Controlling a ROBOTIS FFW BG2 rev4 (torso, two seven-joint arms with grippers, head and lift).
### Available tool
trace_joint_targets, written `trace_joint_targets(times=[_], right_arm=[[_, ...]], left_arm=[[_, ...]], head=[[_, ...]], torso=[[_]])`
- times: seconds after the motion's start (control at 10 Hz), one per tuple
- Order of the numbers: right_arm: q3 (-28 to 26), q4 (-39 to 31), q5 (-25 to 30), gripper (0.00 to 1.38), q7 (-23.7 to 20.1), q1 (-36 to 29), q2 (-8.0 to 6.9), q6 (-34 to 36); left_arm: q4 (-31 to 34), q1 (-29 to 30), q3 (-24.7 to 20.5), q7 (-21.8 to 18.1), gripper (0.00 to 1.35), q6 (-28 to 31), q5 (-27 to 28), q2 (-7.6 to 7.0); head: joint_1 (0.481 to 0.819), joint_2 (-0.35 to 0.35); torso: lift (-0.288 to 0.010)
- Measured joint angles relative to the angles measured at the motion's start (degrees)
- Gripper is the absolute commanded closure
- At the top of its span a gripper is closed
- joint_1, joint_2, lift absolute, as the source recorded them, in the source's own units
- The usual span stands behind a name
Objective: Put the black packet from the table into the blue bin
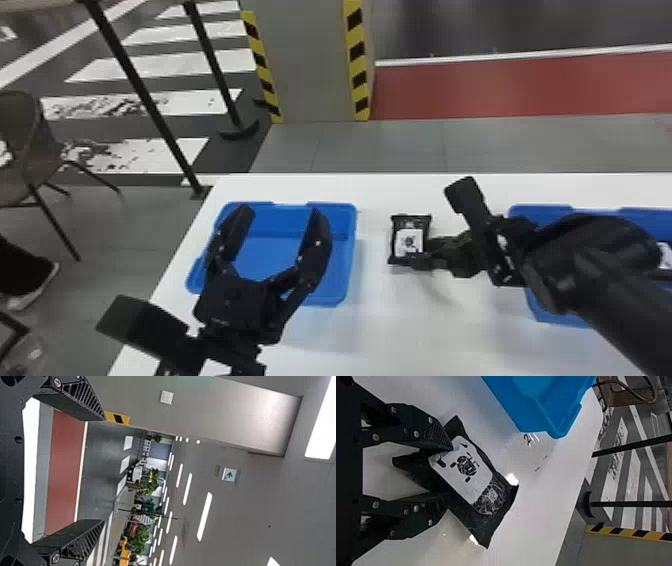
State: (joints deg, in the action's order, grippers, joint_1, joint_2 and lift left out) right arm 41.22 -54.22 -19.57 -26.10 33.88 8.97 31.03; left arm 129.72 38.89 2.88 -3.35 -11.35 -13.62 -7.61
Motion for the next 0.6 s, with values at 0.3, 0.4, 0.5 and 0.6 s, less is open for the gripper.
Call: trace_joint_targets(times=[0.3, 0.4, 0.5, 0.6], right_arm=[[0.03, -0.55, -0.96, 0.88, 0.36, -0.46, -0.01, 0.05], [0.03, -0.77, -1.28, 0.88, 0.52, -0.99, 0.01, -0.14], [-0.01, -1.10, -2.63, 0.88, 0.53, -2.08, 0.13, -1.21], [-0.35, -2.17, -4.54, 0.89, 0.52, -3.70, 0.30, -2.84]], left_arm=[[0.00, 0.56, 0.34, 0.19, 0.11, -0.06, -0.20, 0.08], [0.00, 1.01, 0.18, 0.19, 0.11, -0.30, -0.31, 0.13], [0.00, 1.80, -0.19, 0.19, 0.11, -0.86, -0.57, 0.14], [0.05, 2.93, -0.70, 0.19, 0.11, -1.55, -0.81, 0.16]], head=[[0.695, 0.228], [0.695, 0.230], [0.695, 0.241], [0.695, 0.261]], torso=[[-0.110], [-0.110], [-0.110], [-0.110]])
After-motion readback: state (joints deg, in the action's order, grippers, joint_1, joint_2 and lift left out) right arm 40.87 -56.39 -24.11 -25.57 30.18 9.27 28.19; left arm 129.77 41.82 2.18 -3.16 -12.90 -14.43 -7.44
